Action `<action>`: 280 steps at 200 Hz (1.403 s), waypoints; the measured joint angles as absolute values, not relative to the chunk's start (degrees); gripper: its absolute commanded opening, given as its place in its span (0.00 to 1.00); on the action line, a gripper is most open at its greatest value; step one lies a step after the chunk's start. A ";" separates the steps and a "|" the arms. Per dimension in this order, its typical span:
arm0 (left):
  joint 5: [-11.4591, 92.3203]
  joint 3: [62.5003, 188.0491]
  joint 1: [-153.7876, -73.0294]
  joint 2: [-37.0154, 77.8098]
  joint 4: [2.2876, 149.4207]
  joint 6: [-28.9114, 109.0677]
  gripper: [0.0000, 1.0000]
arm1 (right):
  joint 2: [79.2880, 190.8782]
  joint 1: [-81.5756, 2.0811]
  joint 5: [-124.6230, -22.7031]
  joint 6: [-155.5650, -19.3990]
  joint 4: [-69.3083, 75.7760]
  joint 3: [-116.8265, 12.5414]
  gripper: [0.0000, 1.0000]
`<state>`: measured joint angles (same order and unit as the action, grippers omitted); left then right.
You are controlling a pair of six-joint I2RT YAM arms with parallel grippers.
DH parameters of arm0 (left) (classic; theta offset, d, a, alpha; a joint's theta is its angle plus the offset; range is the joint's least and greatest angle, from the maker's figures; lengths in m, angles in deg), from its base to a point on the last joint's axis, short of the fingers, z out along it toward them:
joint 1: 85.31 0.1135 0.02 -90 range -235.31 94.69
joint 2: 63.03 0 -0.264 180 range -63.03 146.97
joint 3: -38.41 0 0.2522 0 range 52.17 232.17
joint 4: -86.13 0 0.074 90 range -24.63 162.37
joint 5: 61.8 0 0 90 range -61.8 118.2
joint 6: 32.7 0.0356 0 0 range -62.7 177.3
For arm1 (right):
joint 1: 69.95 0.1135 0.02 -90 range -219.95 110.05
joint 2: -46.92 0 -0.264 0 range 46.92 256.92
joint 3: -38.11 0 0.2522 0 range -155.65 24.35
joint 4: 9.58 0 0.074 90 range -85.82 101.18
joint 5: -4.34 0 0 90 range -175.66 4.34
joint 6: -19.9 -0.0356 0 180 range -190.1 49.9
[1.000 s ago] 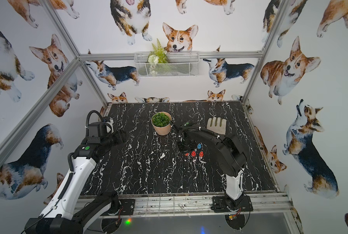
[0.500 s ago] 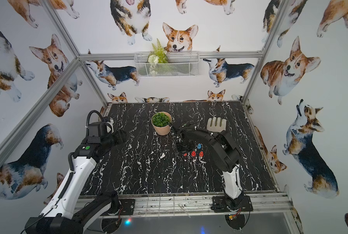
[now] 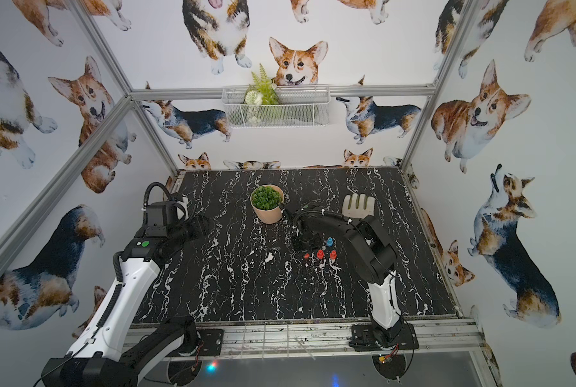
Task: Close the stamp cap
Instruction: Place the stamp at the center of the board.
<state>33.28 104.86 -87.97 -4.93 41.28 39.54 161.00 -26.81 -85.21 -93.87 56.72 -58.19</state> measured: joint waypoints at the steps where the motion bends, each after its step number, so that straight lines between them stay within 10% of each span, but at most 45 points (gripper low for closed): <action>1: 33.28 104.86 -87.97 -4.93 41.28 39.54 0.60 | 161.02 -26.81 -85.21 -93.87 56.74 -58.22 0.32; 197: 33.28 104.83 -87.97 -5.03 41.28 39.54 0.66 | 154.84 -27.10 -86.98 -93.60 59.54 -59.70 0.47; 252: 32.08 104.83 -87.97 -4.88 41.24 39.52 0.99 | 143.82 -32.13 -91.71 -89.26 59.97 -57.85 0.80; 280: 29.70 105.42 -87.97 -4.68 41.22 38.49 1.00 | 137.72 -38.86 -92.97 -86.83 59.06 -54.28 1.00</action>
